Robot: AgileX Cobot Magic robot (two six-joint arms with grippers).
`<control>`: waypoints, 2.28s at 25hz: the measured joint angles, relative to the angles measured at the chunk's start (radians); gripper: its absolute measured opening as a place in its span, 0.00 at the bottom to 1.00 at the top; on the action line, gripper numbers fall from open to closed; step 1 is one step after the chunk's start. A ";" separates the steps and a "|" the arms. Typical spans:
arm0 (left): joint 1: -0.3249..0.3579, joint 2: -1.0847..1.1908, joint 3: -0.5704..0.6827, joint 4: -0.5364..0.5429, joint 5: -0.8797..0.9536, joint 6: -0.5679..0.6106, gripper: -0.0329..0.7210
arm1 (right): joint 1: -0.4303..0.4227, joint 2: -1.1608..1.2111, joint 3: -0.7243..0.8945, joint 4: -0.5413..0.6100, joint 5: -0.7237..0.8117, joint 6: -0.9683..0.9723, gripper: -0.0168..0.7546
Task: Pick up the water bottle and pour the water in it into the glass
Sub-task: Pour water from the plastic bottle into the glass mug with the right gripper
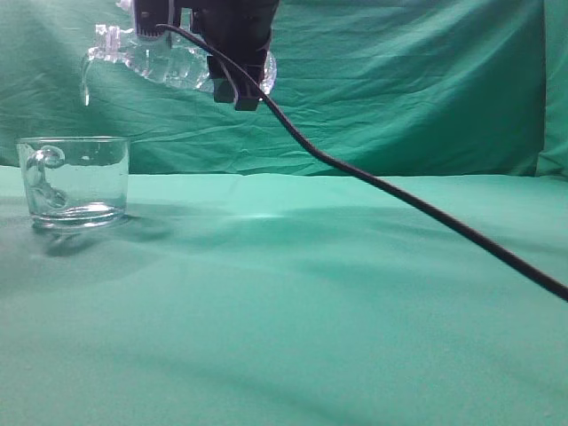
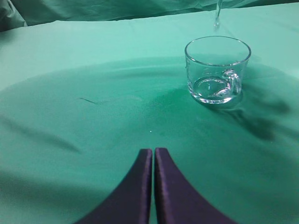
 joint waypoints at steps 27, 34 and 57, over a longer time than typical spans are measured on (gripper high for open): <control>0.000 0.000 0.000 0.000 0.000 0.000 0.04 | 0.000 0.004 0.000 -0.106 0.015 0.047 0.43; 0.000 0.000 0.000 0.000 0.000 0.000 0.04 | 0.000 0.004 0.000 -0.106 0.017 0.049 0.43; 0.000 0.000 0.000 0.000 0.000 0.000 0.04 | 0.000 -0.143 0.025 0.657 0.210 0.548 0.43</control>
